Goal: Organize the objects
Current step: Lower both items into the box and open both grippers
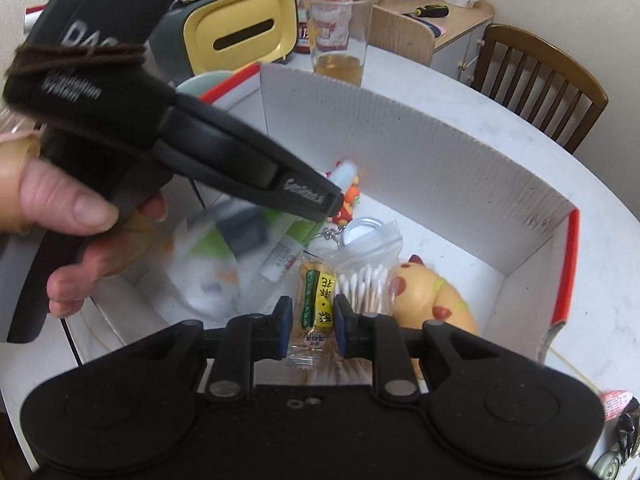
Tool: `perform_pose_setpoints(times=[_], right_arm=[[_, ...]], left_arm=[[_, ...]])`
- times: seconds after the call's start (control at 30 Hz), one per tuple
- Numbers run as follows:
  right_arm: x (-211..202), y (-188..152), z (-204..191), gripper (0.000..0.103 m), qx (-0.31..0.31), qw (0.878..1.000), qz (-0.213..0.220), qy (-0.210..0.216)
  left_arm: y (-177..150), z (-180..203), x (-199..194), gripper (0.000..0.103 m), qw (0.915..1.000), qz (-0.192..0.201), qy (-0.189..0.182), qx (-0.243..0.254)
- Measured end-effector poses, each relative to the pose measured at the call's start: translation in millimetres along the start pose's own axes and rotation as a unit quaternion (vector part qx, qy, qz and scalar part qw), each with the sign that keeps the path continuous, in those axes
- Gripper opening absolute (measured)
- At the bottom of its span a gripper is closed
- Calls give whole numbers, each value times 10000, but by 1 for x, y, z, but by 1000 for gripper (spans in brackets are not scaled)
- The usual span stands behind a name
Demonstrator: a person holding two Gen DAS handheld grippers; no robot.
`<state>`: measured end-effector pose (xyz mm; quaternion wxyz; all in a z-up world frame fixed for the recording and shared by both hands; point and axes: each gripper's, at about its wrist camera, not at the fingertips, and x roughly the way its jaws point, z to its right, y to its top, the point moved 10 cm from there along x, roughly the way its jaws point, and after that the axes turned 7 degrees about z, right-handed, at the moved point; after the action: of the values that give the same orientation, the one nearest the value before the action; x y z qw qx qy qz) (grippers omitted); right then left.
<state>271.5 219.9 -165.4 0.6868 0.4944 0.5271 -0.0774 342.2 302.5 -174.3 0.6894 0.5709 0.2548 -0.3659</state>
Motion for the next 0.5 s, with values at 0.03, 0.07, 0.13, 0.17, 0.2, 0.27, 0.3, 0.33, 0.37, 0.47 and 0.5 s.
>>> perform_pose_setpoints(times=[0.03, 0.07, 0.13, 0.17, 0.2, 0.27, 0.3, 0.33, 0.37, 0.47, 0.5], right_arm=[[1, 0, -1, 23, 1, 10000, -14, 12], [3, 0, -2, 24, 19, 10000, -37, 46], [5, 0, -3, 26, 49, 9999, -55, 74], [7, 0, -3, 26, 38, 10000, -61, 65], [8, -1, -3, 26, 18, 10000, -68, 49], [10, -1, -3, 27, 43, 9999, -98, 49], [11, -1, -2, 28, 63, 9999, -101, 64], [11, -1, -2, 30, 66, 9999, -102, 77], [11, -1, -2, 31, 59, 9999, -101, 88], [9, -4, -4, 34, 33, 9998, -105, 137], [7, -5, -5, 36, 20, 9999, -95, 139]], left_arm=[[-1, 0, 1, 16, 10000, -79, -29, -25], [-2, -1, 3, 16, 9999, -160, -32, -42], [-4, -4, 6, 16, 9996, -272, 13, -94], [-5, -5, 7, 16, 9994, -331, 1, -138], [-7, -5, 8, 16, 9992, -367, 5, -171], [-10, -6, 9, 16, 9988, -445, 42, -200], [-11, -7, 10, 16, 9987, -469, 52, -203], [-12, -7, 10, 16, 9986, -482, 57, -205], [-13, -7, 10, 16, 9986, -485, 56, -205], [-16, -8, 9, 17, 9985, -495, 117, -195], [-16, -8, 8, 17, 9985, -487, 140, -213]])
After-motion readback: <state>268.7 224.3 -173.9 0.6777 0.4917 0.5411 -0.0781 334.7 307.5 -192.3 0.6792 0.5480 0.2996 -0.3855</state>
